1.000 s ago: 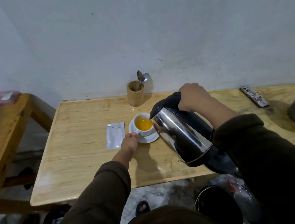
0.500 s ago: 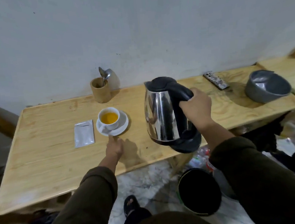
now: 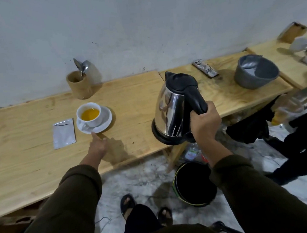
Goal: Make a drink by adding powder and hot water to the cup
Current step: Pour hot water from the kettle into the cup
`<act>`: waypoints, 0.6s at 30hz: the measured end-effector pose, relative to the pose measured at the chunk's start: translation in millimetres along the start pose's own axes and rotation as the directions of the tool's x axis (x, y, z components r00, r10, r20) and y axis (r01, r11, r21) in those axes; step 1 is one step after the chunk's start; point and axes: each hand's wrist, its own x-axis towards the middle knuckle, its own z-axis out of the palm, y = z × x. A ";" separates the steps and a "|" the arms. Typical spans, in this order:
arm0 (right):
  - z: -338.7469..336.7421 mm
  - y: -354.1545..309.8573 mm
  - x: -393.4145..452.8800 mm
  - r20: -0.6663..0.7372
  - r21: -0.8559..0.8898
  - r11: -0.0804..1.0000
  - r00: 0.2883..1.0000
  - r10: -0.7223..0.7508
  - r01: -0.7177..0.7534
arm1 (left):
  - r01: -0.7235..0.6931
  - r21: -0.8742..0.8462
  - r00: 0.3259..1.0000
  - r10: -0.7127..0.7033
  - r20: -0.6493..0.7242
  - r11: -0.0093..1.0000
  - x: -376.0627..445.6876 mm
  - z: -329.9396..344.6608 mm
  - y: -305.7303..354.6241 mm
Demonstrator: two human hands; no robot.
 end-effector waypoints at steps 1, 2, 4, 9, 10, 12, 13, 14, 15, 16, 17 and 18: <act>0.3 2.7 -0.1 -0.001 0.009 1.000 1.000 0.005 -0.005 | 0.001 0.006 1.000 -0.001 0.000 1.000 -0.3 0.6 0.1; 1.0 4.8 -0.4 0.004 0.012 1.000 1.000 0.010 -0.010 | 0.003 0.014 1.000 -0.003 0.000 1.000 -0.3 1.2 0.2; 3.2 7.1 -1.8 0.021 0.007 1.000 1.000 0.008 -0.008 | 0.018 0.044 1.000 -0.018 -0.004 0.999 -0.9 2.2 1.3; 7.2 11.7 -9.5 0.018 -0.016 0.999 0.999 -0.046 0.046 | 0.036 0.069 0.999 -0.037 0.014 0.997 0.1 0.8 0.6; 7.6 13.3 -10.7 0.013 -0.021 0.998 0.998 -0.057 0.057 | 0.035 0.064 0.999 -0.037 0.025 0.997 0.1 0.1 -0.1; 7.8 16.7 -12.6 0.009 -0.027 0.997 0.997 -0.078 0.078 | 0.033 0.056 0.999 -0.035 0.038 0.998 -1.3 -0.8 -1.0; 7.8 18.1 -13.1 0.013 -0.032 0.996 0.996 -0.083 0.083 | 0.033 0.047 0.999 -0.035 0.041 0.998 -1.9 -1.0 -1.5; 7.6 19.5 -13.2 0.023 -0.039 0.996 0.996 -0.084 0.085 | 0.032 0.038 0.999 -0.034 0.041 0.999 -2.9 -1.1 -1.6; 7.9 20.6 -13.2 0.036 -0.047 0.995 0.996 -0.086 0.087 | 0.031 0.027 0.999 -0.032 0.040 0.999 -4.2 -1.4 -1.7; 8.2 21.5 -13.2 0.047 -0.052 0.994 0.995 -0.093 0.095 | 0.029 0.014 0.999 -0.030 0.038 0.999 -5.5 -1.3 -1.8; 8.5 21.7 -14.0 0.048 -0.057 0.992 0.992 -0.113 0.115 | 0.032 -0.002 0.999 -0.032 0.030 0.999 -6.5 -1.0 -1.8; 9.1 21.9 -14.5 0.028 -0.084 0.984 0.987 -0.157 0.159 | 0.035 -0.022 0.999 -0.035 0.018 0.999 -7.3 -0.5 -1.6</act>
